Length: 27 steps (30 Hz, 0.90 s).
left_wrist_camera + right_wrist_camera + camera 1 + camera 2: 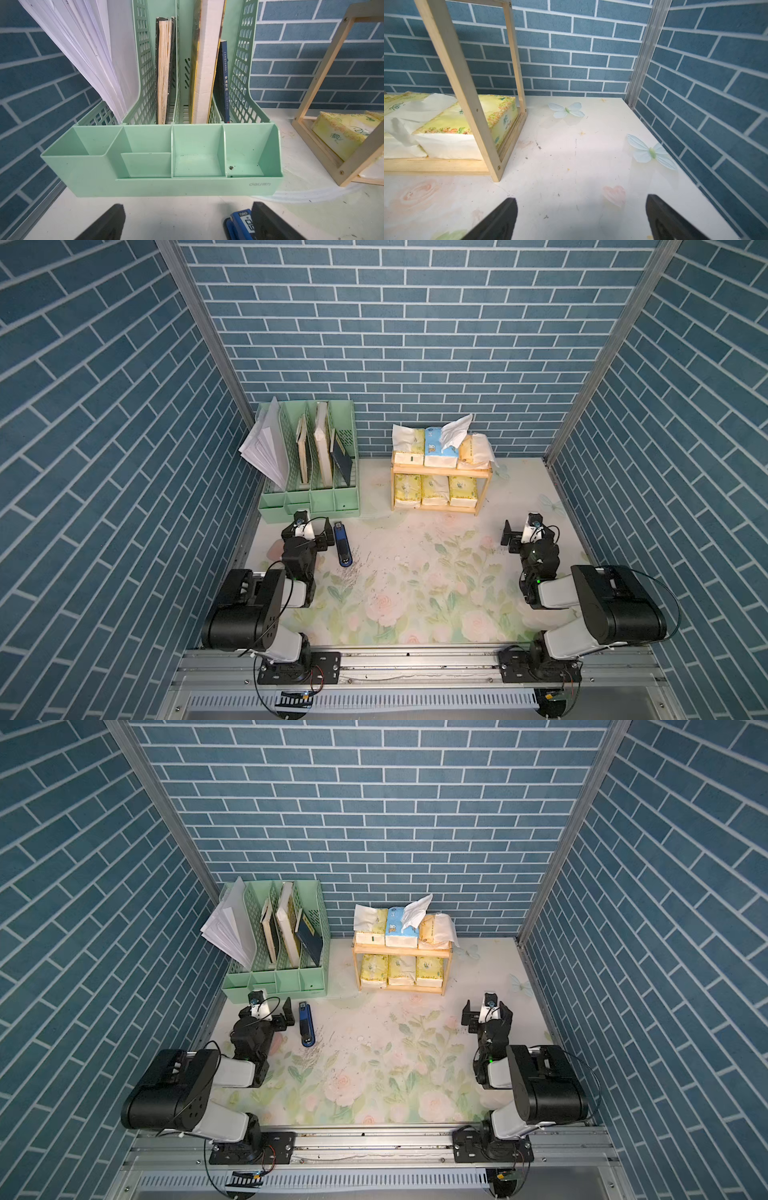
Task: Remove the tissue boxes from the shelf
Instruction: Pick up a box of tissues from the shelf.
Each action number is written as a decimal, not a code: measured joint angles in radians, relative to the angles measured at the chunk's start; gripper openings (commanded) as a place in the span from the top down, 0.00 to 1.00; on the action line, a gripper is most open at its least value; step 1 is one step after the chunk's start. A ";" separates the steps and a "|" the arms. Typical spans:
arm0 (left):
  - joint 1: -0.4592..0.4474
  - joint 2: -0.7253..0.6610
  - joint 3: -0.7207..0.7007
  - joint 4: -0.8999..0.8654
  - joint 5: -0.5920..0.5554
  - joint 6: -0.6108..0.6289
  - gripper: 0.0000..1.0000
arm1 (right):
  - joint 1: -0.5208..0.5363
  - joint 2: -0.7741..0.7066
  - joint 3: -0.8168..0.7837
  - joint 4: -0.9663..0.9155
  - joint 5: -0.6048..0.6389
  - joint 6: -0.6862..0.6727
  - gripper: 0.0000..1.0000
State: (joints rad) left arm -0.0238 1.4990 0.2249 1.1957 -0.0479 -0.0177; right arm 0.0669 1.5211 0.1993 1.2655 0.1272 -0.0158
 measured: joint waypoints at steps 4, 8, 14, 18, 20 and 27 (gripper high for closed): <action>0.000 0.000 0.000 0.000 0.000 0.000 0.00 | 0.000 0.000 0.000 0.000 0.000 0.000 0.00; 0.000 0.000 0.000 0.000 0.000 0.000 0.00 | 0.000 0.000 0.000 0.000 0.000 0.000 0.00; 0.000 0.000 0.000 0.000 0.000 0.000 0.00 | 0.000 0.000 0.000 0.000 0.000 0.000 0.00; 0.000 -0.008 0.019 -0.046 0.000 0.000 0.00 | 0.000 -0.016 0.003 -0.026 0.000 0.000 0.00; 0.000 -0.031 0.107 -0.203 0.009 0.007 0.00 | 0.000 -0.067 0.010 -0.080 0.000 0.000 0.00; -0.015 -0.137 0.565 -0.626 0.097 0.018 0.00 | 0.000 -0.419 0.085 -0.332 -0.008 0.002 0.00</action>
State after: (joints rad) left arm -0.0387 1.3617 0.7902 0.5701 0.0486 -0.0002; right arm 0.0669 1.1023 0.2840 0.9337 0.1196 -0.0135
